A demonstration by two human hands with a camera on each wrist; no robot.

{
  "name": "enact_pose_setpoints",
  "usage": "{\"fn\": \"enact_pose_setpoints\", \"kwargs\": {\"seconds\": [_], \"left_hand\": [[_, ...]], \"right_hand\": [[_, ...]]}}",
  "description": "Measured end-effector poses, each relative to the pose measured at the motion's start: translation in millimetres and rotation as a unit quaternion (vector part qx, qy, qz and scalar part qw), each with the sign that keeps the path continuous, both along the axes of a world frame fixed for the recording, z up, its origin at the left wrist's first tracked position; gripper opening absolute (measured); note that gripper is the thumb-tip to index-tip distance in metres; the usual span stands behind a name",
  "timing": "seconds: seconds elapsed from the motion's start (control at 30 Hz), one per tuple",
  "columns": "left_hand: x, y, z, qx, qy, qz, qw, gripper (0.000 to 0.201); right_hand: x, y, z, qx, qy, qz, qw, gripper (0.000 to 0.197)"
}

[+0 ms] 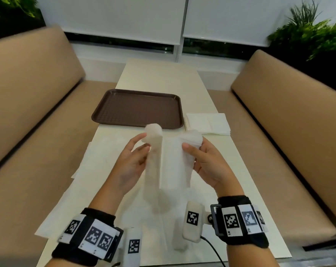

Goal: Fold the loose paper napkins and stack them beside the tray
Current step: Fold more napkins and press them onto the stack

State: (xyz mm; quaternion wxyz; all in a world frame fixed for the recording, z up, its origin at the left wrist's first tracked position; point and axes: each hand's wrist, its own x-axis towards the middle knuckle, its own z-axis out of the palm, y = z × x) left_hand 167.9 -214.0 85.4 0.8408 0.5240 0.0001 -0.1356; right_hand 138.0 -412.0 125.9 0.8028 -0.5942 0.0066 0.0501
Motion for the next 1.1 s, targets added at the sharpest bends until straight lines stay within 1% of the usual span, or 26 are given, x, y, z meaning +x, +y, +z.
{"fn": "enact_pose_setpoints", "kwargs": {"seconds": [0.03, 0.1, 0.13, 0.2, 0.3, 0.4, 0.53, 0.57, 0.67, 0.73, 0.8, 0.93, 1.0, 1.1], "left_hand": [[-0.7, 5.9, 0.2, -0.027, 0.006, -0.004, 1.000, 0.047], [-2.6, 18.1, 0.3, -0.040, 0.003, -0.024, 0.999, 0.056], [-3.3, 22.8, 0.9, -0.034, -0.004, -0.033, 0.999, 0.059], [-2.6, 29.8, 2.3, -0.017, -0.024, -0.039, 0.999, 0.061], [1.0, 35.1, 4.2, 0.045, -0.071, -0.012, 0.996, 0.048], [3.0, 32.9, 7.7, 0.100, -0.108, 0.046, 0.988, 0.017], [3.0, 31.6, 11.6, 0.177, -0.147, 0.104, 0.968, 0.021], [1.9, 32.0, 12.9, 0.197, -0.153, 0.112, 0.962, 0.020], [-1.2, 33.7, 17.1, 0.267, -0.183, 0.119, 0.939, 0.013], [-3.5, 34.4, 20.8, 0.291, -0.195, 0.108, 0.931, 0.010], [-3.3, 36.0, 23.1, 0.301, -0.189, 0.101, 0.929, 0.009], [-2.9, 36.0, 30.0, 0.292, -0.179, 0.107, 0.933, 0.009], [-4.5, 34.5, 34.1, 0.305, -0.188, 0.112, 0.927, 0.008], [-7.3, 33.1, 37.9, 0.332, -0.212, 0.130, 0.910, 0.010]], "right_hand": [[0.3, -3.4, -0.7, -0.010, 0.002, -0.017, 1.000, 0.037], [0.0, -11.0, -1.4, -0.040, -0.001, -0.048, 0.998, 0.023], [-0.2, -14.3, -1.1, -0.060, -0.007, -0.061, 0.996, 0.020], [0.2, -18.3, -0.4, -0.091, -0.018, -0.085, 0.992, 0.022], [1.3, -21.7, -2.1, -0.121, -0.035, -0.126, 0.984, 0.039], [-0.1, -23.6, -3.5, -0.170, -0.075, -0.124, 0.975, 0.046], [-0.7, -24.5, -6.7, -0.228, -0.114, -0.127, 0.959, 0.050], [-0.8, -24.7, -8.1, -0.248, -0.119, -0.127, 0.953, 0.046], [-1.3, -25.6, -10.0, -0.295, -0.114, -0.151, 0.937, 0.019], [-1.9, -26.2, -10.6, -0.305, -0.107, -0.164, 0.932, 0.011], [-3.2, -27.3, -10.3, -0.309, -0.108, -0.167, 0.930, 0.011], [-5.5, -32.4, -11.5, -0.323, -0.103, -0.156, 0.928, 0.008], [-6.4, -33.8, -11.4, -0.330, -0.099, -0.150, 0.927, 0.009], [-7.9, -33.0, -12.1, -0.352, -0.095, -0.151, 0.919, 0.010]]}}
